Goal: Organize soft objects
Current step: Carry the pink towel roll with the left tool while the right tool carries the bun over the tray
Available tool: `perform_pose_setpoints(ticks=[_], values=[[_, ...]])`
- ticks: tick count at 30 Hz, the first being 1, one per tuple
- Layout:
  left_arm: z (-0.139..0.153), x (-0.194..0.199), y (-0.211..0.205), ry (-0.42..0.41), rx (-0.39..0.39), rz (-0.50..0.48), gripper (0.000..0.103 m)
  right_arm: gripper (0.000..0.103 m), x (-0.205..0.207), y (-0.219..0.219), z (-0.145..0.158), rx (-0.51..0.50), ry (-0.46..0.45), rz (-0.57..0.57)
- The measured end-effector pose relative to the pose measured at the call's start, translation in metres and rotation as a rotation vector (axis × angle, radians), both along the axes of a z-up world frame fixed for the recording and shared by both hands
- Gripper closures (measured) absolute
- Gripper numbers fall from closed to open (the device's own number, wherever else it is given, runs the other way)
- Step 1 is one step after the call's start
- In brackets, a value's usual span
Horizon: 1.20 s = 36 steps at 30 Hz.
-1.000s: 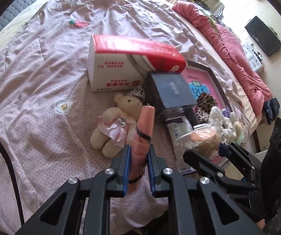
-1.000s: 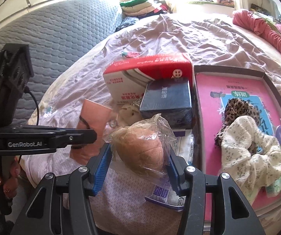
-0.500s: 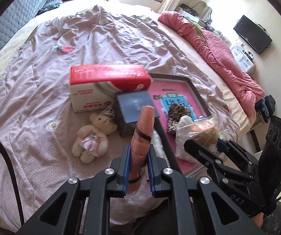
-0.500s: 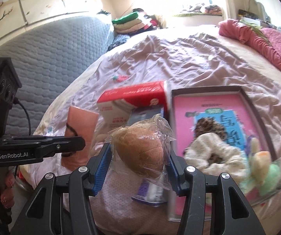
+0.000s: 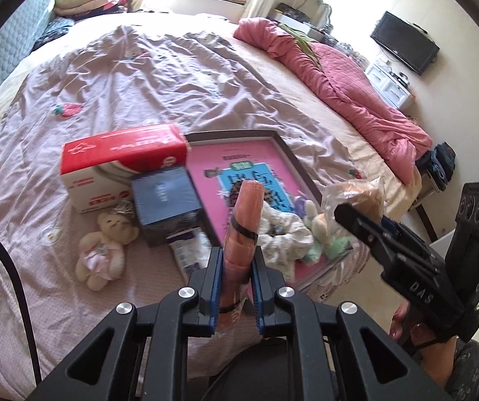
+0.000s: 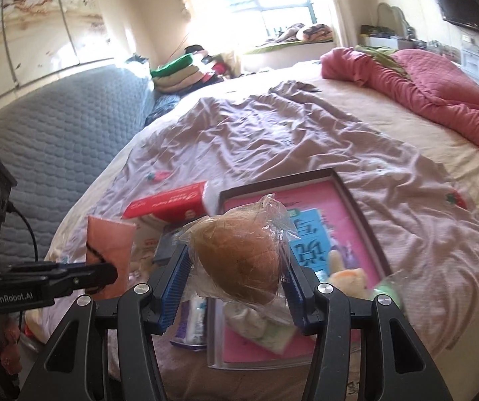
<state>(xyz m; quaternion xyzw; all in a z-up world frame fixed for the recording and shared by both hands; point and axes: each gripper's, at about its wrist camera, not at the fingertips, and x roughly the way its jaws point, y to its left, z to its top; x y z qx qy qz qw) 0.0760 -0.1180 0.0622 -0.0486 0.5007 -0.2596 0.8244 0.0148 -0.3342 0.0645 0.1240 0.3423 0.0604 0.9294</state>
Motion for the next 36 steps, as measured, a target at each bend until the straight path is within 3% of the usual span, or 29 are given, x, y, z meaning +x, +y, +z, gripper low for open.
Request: perform_pose_setpoints(ticks=[13, 36], values=[[-0.004, -0.002, -0.041, -0.001, 0.002, -0.047, 0.087, 0.048, -0.018, -0.029, 0.000, -0.032, 0.006, -0.028], [-0.086, 0.027, -0.074, 0.147, 0.061, -0.052, 0.087, 0.048, -0.010, -0.012, -0.070, -0.057, 0.222, 0.119]])
